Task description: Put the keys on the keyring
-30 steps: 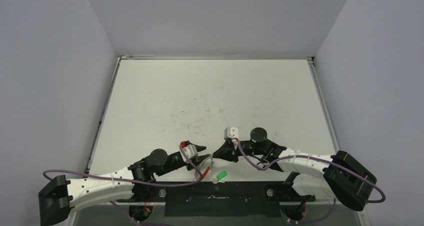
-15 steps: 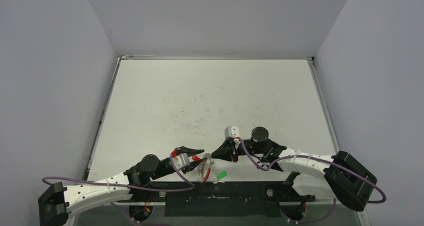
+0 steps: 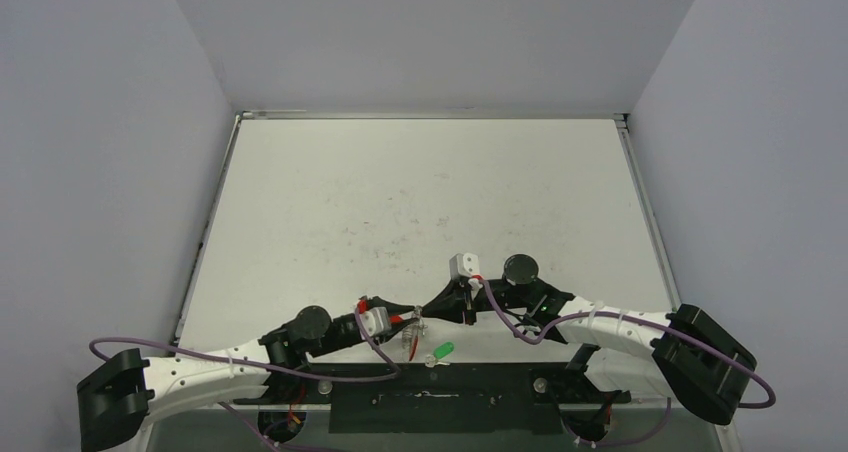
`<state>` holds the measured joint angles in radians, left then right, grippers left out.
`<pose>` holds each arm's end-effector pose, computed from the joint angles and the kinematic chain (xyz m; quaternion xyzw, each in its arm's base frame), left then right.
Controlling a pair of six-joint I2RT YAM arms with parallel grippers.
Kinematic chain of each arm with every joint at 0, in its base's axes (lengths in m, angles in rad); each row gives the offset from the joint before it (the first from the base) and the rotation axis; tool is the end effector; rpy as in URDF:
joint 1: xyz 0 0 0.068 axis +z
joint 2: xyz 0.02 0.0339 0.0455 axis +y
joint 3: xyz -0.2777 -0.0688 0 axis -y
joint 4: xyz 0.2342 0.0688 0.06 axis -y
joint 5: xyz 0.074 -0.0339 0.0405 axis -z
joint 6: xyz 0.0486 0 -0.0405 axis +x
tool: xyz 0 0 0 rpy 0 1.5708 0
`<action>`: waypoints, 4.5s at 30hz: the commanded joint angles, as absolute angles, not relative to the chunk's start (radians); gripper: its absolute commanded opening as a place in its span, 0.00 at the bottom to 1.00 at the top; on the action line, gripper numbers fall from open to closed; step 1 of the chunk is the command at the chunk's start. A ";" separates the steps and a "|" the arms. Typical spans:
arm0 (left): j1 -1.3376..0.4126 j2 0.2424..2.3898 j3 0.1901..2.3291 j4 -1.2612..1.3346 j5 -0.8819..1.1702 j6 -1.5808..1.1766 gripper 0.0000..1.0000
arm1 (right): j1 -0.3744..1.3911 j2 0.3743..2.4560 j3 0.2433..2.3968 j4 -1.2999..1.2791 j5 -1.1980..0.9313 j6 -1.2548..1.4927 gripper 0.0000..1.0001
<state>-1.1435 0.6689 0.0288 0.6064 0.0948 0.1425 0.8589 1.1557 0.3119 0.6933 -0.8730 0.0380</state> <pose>0.0572 -0.1367 0.1898 0.4569 0.5550 -0.3631 0.5928 0.1106 0.1852 0.2167 -0.5269 0.5201 0.5450 0.3934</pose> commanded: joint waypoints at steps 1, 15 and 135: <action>-1.140 0.678 0.072 0.722 0.112 0.133 0.22 | 0.866 1.123 0.356 0.738 -0.905 0.020 0.00; -1.140 0.685 0.078 0.730 0.103 0.126 0.09 | 0.871 1.124 0.363 0.732 -0.907 0.015 0.00; -1.155 0.252 0.578 -0.565 -0.179 0.232 0.00 | 1.042 1.439 0.776 -0.345 0.108 0.599 0.35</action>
<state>-1.1503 0.2592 0.5545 -0.5961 -0.1772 0.2306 1.0458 1.5047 0.7296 -0.2695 0.0696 0.6518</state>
